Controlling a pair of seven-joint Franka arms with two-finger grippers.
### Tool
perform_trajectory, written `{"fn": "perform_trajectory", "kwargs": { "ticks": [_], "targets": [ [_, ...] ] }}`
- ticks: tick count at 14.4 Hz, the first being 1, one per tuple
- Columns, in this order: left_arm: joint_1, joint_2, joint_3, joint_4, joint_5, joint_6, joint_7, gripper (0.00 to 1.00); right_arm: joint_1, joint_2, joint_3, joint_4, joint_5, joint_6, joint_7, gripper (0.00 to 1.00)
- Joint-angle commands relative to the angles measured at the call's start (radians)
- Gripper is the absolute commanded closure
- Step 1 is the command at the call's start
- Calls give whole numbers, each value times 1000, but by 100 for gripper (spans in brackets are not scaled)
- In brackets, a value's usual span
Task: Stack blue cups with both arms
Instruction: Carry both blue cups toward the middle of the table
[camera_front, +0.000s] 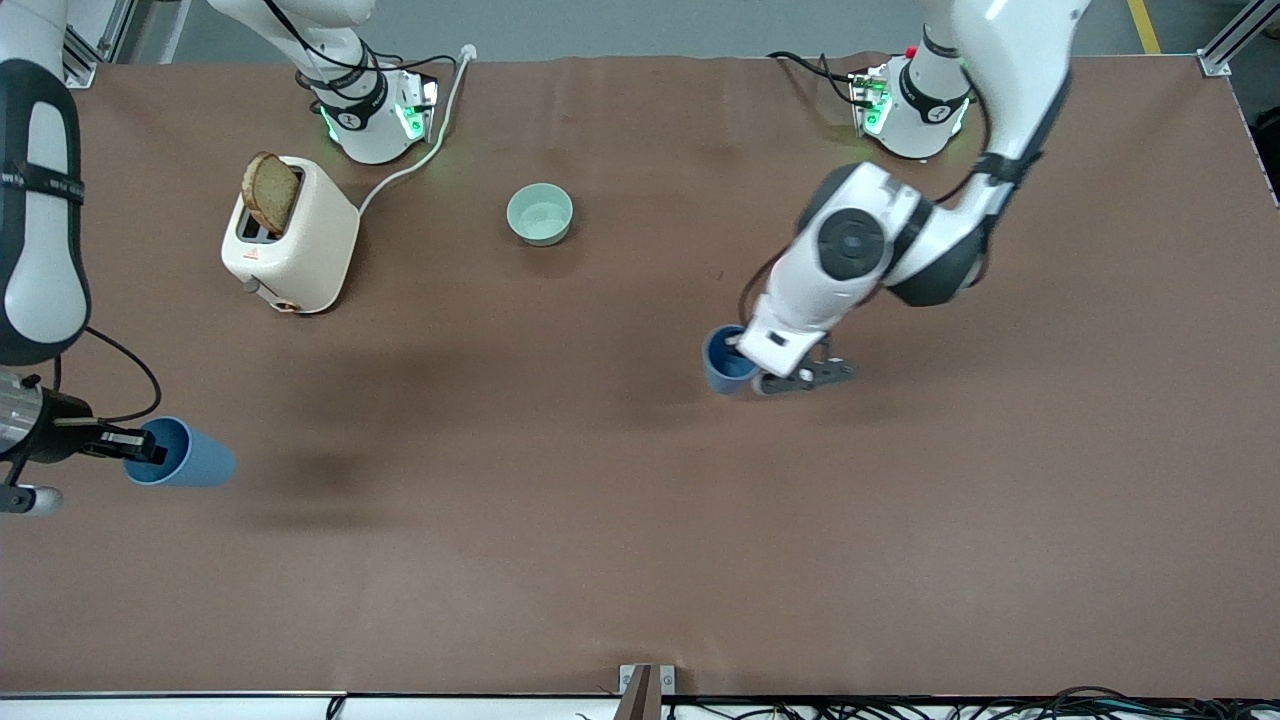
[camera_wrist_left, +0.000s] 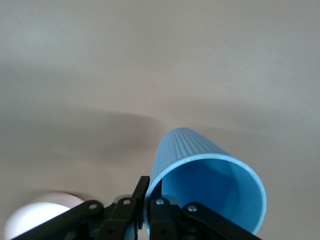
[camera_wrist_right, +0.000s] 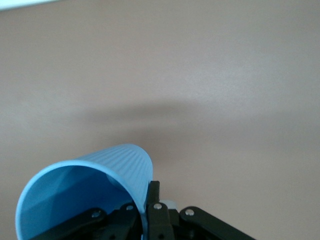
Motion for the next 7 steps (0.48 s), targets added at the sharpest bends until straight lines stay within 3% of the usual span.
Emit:
{"fn": "perform_trajectory", "kwargs": {
  "ticks": [1, 4, 7],
  "targets": [
    [-94, 143, 10, 152, 60, -13, -163, 100, 49, -107, 2, -24, 9, -79, 137, 99],
    [-166, 230, 8, 226, 122, -11, -298, 100, 132, -144, 2, -27, 8, -153, 258, 99],
    [-196, 260, 13, 232, 152, -7, -343, 100, 253, -152, 2, -35, 6, -198, 385, 99]
  ]
}}
